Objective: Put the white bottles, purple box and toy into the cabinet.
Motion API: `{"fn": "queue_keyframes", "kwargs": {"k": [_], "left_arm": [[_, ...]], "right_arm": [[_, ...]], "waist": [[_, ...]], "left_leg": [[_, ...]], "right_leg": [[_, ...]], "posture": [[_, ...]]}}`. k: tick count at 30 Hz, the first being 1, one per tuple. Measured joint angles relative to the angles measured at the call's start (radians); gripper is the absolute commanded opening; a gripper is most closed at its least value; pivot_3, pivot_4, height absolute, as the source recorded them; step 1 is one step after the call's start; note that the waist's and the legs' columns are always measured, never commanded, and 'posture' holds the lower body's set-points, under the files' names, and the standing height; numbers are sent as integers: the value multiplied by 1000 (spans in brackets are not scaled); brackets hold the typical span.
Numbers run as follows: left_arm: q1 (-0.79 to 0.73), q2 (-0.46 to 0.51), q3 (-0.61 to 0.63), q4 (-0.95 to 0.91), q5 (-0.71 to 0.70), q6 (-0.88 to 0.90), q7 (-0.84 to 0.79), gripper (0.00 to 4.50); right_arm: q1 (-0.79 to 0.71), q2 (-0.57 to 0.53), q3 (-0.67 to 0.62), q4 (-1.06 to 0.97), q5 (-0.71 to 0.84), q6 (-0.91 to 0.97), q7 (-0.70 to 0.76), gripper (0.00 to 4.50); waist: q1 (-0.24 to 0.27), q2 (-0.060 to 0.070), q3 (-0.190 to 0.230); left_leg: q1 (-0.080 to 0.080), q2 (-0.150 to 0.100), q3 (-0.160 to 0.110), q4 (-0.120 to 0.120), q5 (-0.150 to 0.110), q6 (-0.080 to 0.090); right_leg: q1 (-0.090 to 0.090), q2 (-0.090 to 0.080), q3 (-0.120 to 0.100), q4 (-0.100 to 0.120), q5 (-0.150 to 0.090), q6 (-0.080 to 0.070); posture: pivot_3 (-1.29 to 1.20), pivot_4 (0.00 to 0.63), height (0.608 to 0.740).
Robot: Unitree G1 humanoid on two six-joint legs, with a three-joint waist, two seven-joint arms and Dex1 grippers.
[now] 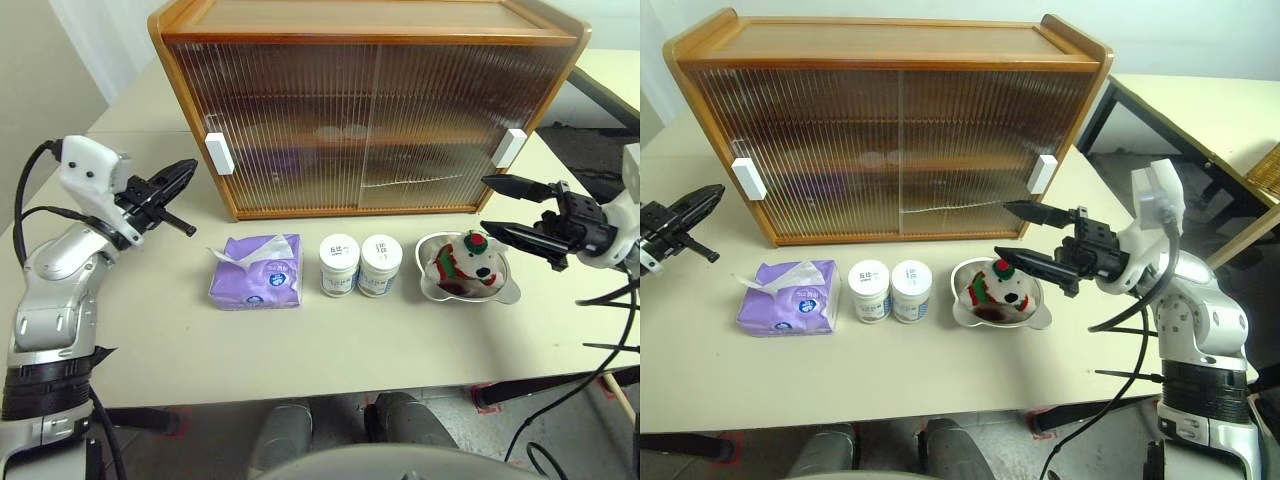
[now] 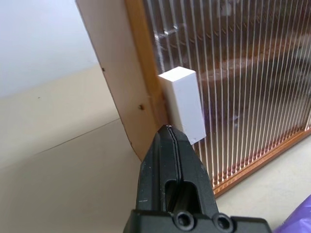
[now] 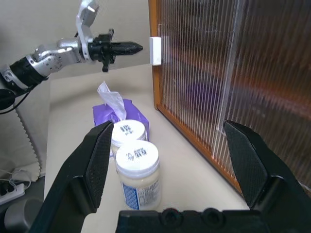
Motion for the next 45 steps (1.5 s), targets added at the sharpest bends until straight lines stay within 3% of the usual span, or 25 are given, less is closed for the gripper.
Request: {"fn": "queue_keyframes", "kwargs": {"k": [12, 18, 45], "left_arm": [[-83, -63, -28, 62, 50, 0, 74, 28], [-116, -79, -49, 98, 56, 0, 79, 28], [-120, -92, -69, 62, 55, 50, 99, 28]], "right_arm": [[-36, 13, 10, -40, 37, 36, -57, 4500], [-15, 71, 7, -40, 61, 7, -64, 4500], [57, 97, -22, 61, 69, -130, 65, 4500]], "waist": [[1, -1, -1], [6, -1, 0], [15, -1, 0]], "left_leg": [[-1, 0, 0, 2, 0, 1], [-1, 0, 0, 3, 1, 1], [-2, -1, 0, 4, 1, 1]], "right_leg": [[1, 0, 0, 0, 1, 4], [1, 0, 0, -1, 2, 6], [1, 0, 1, -2, 2, 5]], "posture": [[-30, 37, 740], [-31, 44, 740], [-28, 49, 740]]}}
